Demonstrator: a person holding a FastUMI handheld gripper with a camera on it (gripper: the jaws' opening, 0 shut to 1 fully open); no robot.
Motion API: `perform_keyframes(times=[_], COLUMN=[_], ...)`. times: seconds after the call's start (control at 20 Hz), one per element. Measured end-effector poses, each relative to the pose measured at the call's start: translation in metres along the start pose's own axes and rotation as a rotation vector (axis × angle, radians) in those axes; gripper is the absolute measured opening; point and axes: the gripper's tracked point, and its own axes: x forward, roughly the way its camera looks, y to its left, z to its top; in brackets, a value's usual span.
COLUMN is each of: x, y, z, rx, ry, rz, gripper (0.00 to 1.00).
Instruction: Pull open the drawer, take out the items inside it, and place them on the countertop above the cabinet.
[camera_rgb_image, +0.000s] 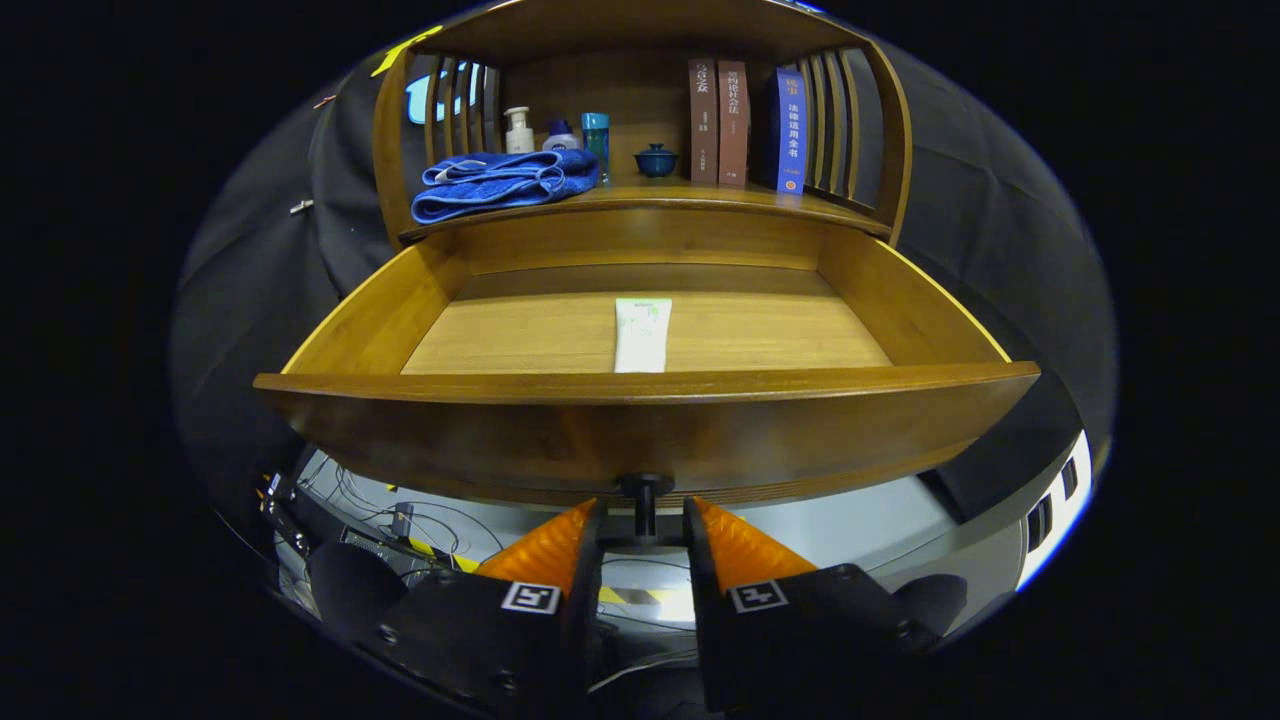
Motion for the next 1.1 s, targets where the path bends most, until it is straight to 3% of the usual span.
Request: perform_keyframes(times=[0.2,0.4,0.6,0.8,1.1], x=[-0.035,-0.064,-0.043,0.005,0.074], y=[-0.006,-0.002,0.008,0.013,0.008], z=[0.019,0.080,0.144,0.162,0.148], rx=[0.025,0.053,0.018,0.023,0.021], ry=[-0.051,-0.156,-0.206,-0.107,0.110], rz=[-0.017,0.016,0.035,0.035,0.013], gripper=[0.99,0.98,0.99,1.00,1.00])
